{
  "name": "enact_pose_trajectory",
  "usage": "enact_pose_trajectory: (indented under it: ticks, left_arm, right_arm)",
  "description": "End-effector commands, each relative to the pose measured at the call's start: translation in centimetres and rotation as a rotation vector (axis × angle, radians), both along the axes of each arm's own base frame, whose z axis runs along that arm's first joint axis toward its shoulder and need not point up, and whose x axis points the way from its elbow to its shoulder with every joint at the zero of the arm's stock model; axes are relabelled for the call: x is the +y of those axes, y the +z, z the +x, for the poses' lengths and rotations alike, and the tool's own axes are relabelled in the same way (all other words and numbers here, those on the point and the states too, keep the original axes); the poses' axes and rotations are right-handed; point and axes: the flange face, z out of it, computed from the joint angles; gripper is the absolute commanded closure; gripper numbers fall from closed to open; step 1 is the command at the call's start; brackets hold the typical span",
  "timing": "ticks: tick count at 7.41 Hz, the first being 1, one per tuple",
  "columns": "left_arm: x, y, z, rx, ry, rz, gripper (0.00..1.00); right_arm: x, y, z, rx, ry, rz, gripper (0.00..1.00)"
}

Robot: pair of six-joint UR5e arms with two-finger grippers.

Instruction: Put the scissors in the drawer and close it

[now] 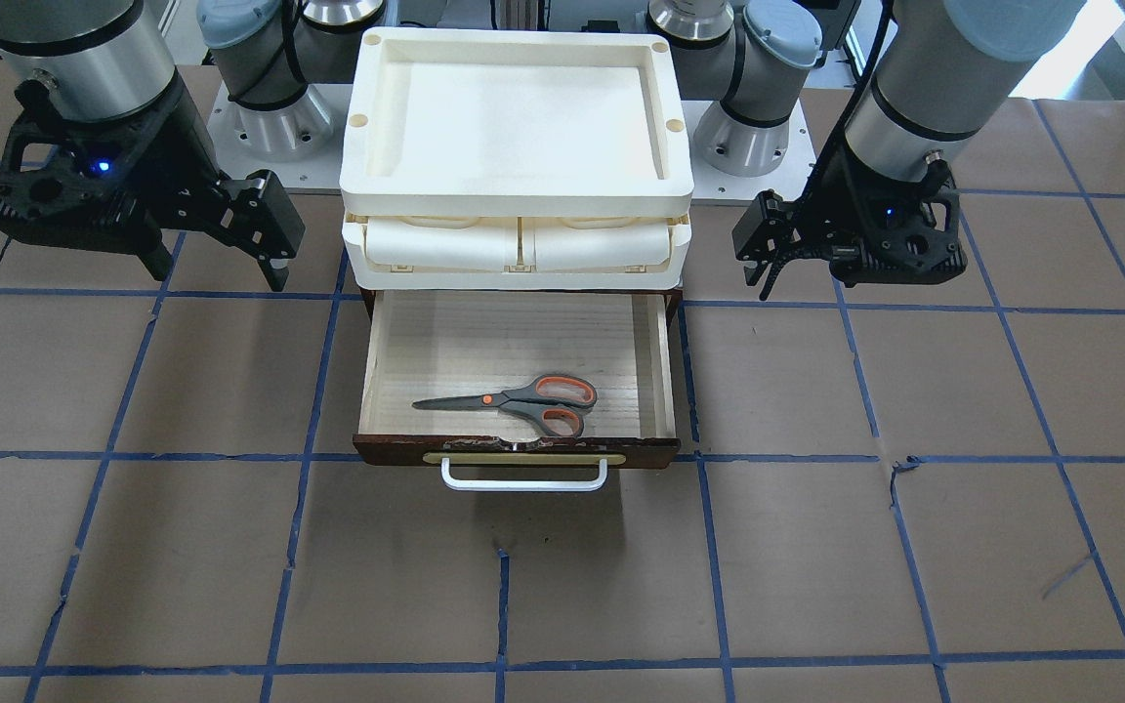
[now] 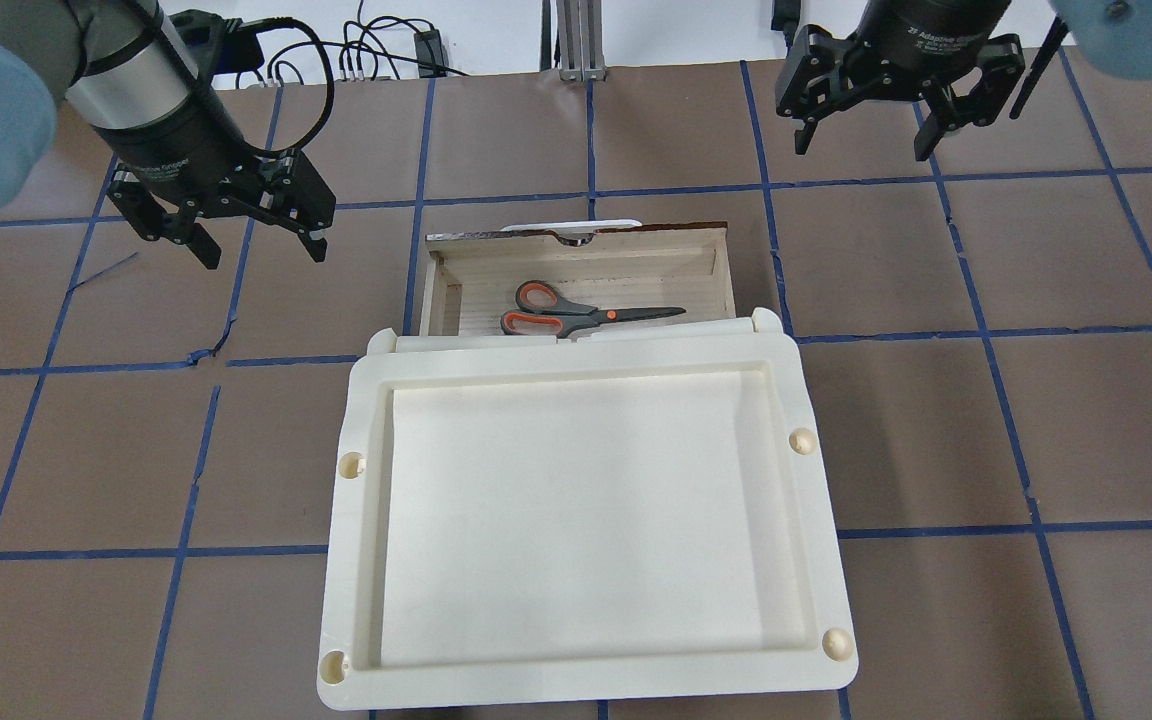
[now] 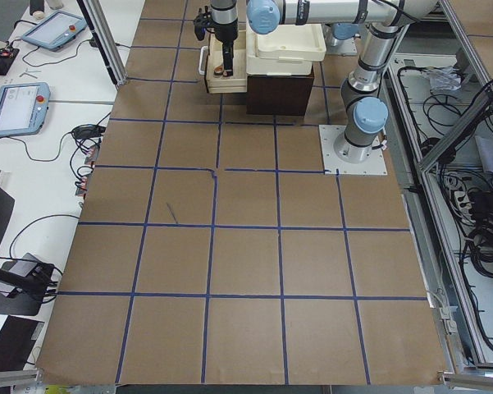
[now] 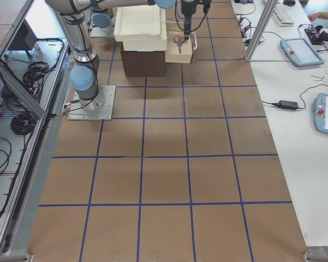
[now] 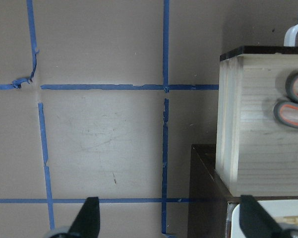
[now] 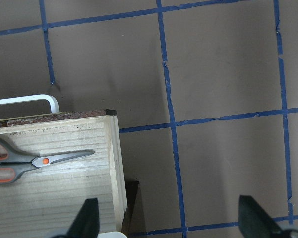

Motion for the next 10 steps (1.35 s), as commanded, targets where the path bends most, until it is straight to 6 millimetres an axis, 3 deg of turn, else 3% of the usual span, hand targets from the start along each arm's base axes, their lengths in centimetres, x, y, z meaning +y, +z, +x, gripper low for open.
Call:
enact_pose_trajectory:
  ticks: [1, 10]
  left_arm:
    - [-0.02, 0.0, 0.06, 0.002, 0.0, 0.0, 0.0]
    - [0.08, -0.01, -0.02, 0.002, 0.001, 0.001, 0.0]
  right_arm:
    - [0.03, -0.1, 0.0, -0.002, 0.0, 0.004, 0.0]
    - [0.58, -0.63, -0.16, 0.006, 0.004, 0.045, 0.0]
